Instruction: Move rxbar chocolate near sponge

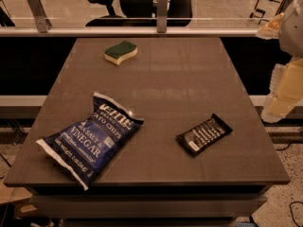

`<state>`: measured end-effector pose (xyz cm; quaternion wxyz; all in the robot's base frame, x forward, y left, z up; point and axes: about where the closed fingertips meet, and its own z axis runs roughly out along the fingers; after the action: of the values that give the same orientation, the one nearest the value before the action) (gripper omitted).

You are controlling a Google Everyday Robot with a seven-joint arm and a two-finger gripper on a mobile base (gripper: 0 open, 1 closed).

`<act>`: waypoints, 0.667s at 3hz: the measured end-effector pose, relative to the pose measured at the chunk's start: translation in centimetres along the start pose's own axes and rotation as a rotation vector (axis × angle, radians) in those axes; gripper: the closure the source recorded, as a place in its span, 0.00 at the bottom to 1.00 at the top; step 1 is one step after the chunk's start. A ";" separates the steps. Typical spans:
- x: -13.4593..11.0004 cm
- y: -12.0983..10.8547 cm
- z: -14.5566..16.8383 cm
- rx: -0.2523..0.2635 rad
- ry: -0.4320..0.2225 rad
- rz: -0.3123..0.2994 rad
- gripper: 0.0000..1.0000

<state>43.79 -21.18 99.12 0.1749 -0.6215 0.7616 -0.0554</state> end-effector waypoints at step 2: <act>-0.8 0.1 -0.1 -0.028 0.002 -0.217 0.00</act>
Offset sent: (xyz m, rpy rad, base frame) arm -0.0020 0.0109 -0.0095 -0.1232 0.0296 0.3987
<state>43.77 -20.36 99.30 0.1586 -0.7026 0.6907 -0.0641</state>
